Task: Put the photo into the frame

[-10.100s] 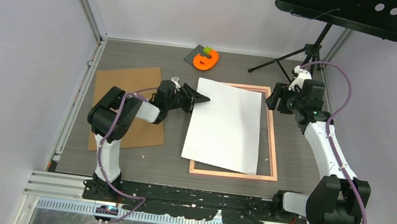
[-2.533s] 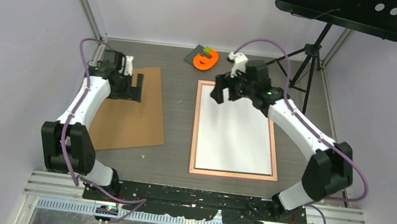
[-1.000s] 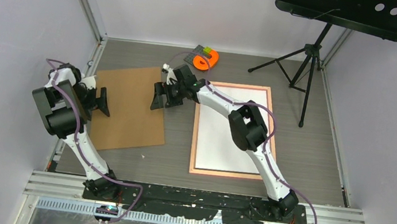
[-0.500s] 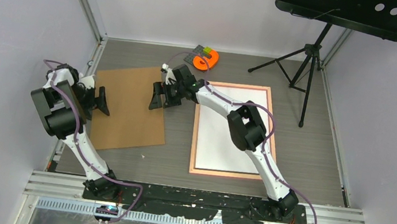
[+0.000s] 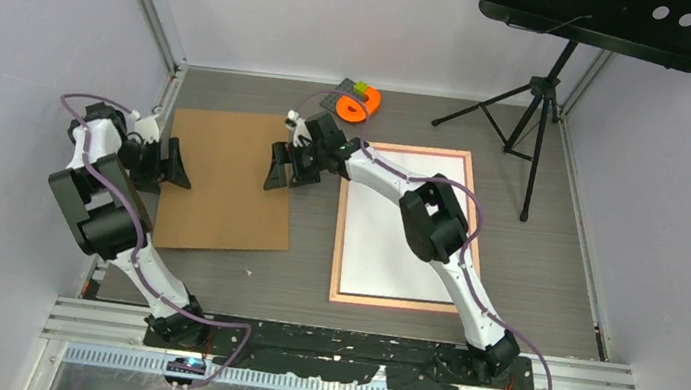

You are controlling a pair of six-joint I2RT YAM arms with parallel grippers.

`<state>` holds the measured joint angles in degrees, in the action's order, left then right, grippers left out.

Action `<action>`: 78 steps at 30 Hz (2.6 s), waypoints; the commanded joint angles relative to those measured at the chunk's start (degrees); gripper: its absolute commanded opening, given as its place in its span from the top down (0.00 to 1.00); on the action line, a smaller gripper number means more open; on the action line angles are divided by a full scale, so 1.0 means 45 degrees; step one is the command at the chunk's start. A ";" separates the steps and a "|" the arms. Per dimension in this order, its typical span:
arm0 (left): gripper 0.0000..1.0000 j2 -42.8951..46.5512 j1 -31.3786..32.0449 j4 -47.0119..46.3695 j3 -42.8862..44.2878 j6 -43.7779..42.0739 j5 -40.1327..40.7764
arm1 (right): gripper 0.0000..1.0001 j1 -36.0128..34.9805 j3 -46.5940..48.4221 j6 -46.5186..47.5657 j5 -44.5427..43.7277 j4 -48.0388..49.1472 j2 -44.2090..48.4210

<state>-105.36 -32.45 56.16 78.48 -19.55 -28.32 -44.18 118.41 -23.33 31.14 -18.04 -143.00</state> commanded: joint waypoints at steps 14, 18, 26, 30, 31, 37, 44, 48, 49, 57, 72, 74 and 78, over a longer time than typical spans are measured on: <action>0.18 0.3769 0.1479 0.2699 0.0061 -0.0696 -0.6541 | 0.07 -0.0166 -0.1241 0.0194 0.0954 0.0343 0.0761; 0.18 0.4164 0.2084 0.2340 0.0185 -0.0062 -0.6723 | 0.07 -0.0054 -0.1605 0.0092 0.1458 0.0744 0.0894; 0.18 0.4596 0.3145 0.1206 0.0701 0.1488 -0.7207 | 0.07 0.0151 -0.2156 -0.0081 0.2898 0.1805 0.0960; 0.18 0.4797 0.3717 0.0422 0.0835 0.2168 -0.7233 | 0.08 0.0354 -0.2461 -0.0226 0.3880 0.2585 0.0888; 0.18 0.4797 0.3907 0.0336 0.0904 0.2244 -0.7224 | 0.08 0.0426 -0.2522 -0.0265 0.4170 0.2721 0.0867; 0.19 0.4644 0.4855 -0.0211 0.1009 0.2872 -0.7372 | 0.10 0.0695 -0.3340 -0.0320 0.5261 0.3888 0.0991; 0.23 0.4675 0.5570 -0.0811 0.1335 0.4124 -0.5092 | 0.10 0.0970 -0.4004 -0.0141 0.5227 0.4331 0.1368; 0.30 0.4584 0.5889 -0.0655 0.1751 0.4224 -0.3023 | 0.11 0.1055 -0.4054 -0.0029 0.4878 0.4112 0.1518; 0.34 0.4578 0.6021 -0.0597 0.1830 0.4212 -0.2567 | 0.11 0.1062 -0.4049 0.0058 0.4819 0.3889 0.1560; 0.64 0.4675 0.6873 0.0092 0.2671 0.4065 0.0052 | 0.10 0.1195 -0.4242 0.0656 0.3881 0.2838 0.2542; 1.00 0.3976 0.9603 0.2144 0.5291 0.3978 0.3678 | 0.05 0.3311 -0.4932 -0.1288 0.2241 0.1630 0.6809; 1.00 0.3935 1.0156 0.2178 0.5403 0.4090 0.4364 | 0.05 0.3473 -0.4812 -0.1855 0.2463 0.1771 0.6957; 0.99 0.3923 1.1076 0.2049 0.5137 0.4715 0.4993 | 0.05 0.3741 -0.4752 -0.3225 0.3056 0.2595 0.7118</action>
<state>-88.01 14.13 65.32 100.31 -0.73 -11.11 -27.64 95.66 -30.30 42.44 -9.63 -112.49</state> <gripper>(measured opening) 0.009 0.952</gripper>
